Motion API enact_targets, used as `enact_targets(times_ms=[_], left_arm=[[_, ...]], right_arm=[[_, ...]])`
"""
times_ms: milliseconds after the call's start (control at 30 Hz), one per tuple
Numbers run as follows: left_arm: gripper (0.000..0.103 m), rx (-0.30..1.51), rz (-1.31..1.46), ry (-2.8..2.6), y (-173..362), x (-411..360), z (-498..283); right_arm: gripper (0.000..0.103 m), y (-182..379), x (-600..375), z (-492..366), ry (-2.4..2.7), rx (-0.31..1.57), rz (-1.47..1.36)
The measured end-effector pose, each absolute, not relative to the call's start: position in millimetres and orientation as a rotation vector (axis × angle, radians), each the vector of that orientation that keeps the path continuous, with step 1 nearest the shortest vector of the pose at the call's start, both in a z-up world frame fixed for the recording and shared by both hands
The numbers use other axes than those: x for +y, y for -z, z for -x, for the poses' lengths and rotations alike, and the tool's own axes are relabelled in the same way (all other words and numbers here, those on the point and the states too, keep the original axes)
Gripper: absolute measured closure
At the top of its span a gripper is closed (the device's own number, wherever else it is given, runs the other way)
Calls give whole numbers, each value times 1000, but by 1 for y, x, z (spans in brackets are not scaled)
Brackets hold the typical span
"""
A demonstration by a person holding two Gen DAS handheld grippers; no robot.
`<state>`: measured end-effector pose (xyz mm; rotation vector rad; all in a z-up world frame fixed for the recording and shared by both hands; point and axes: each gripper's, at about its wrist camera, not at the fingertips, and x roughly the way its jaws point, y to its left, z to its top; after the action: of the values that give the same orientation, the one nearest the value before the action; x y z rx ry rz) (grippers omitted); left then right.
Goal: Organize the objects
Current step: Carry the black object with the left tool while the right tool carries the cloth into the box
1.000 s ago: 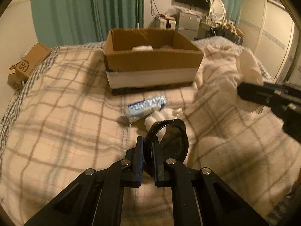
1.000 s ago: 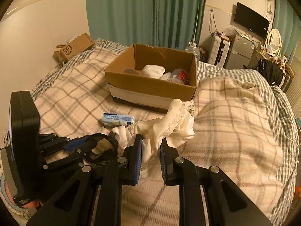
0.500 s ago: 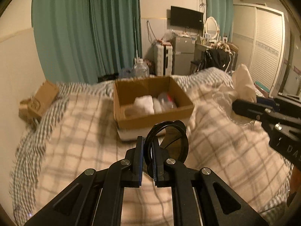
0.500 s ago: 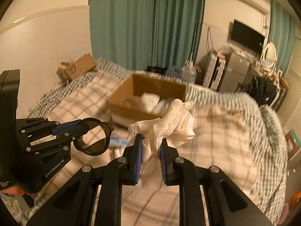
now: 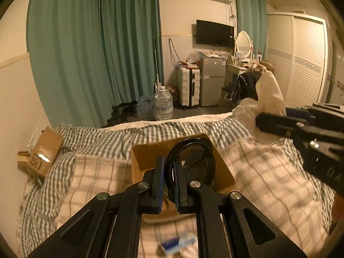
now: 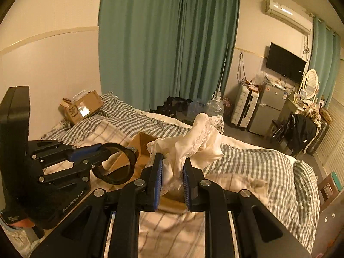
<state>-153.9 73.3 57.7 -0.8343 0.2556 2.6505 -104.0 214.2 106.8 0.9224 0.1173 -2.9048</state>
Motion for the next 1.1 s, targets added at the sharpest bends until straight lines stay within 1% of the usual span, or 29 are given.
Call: enact_targets(times_ms=[167,333,500,633,733,767,833,867,900,933,967,1000,1033,1067,1100], left_arm=[[95,234,910,-2636,-34,82,202],[95,229,1011,-2610,7,87,237],[95,234,1086,-2599,45,86,260],[95,254,1101,-2592,58,88,267],[95,237,1092,-2589,58,87,269],[93,230,1089,-2586,58,86,269],[90,228,1097,-2570,57,87,266],[87,229,1100,-2565,56,86,265],[81,230,1098,-2563,54,86,264],[76,234,1094,-2567,52,85,261],[58,241,1089,-2575,48,84,257],[39,243,1082,-2584,44,82,254],[34,241,1064,-2601,40,80,249],[33,236,1041,-2613,34,77,244],[33,235,1034,-2614,29,75,240]], right_arm=[[87,-86,221,160,2880,92,-1006],[87,-42,223,212,2833,82,-1135],[87,-1,223,236,2785,60,-1201],[87,22,226,247,2757,26,-1229],[87,27,230,248,2754,3,-1226],[87,27,230,247,2760,3,-1226],[82,25,231,247,2765,19,-1238],[79,22,230,244,2776,23,-1226],[67,18,230,241,2792,24,-1211],[58,14,230,240,2804,23,-1204],[46,10,231,237,2817,18,-1192],[42,4,232,232,2834,10,-1170],[42,-1,233,228,2844,3,-1156],[41,-8,233,223,2848,0,-1148],[38,-13,233,220,2851,1,-1141]])
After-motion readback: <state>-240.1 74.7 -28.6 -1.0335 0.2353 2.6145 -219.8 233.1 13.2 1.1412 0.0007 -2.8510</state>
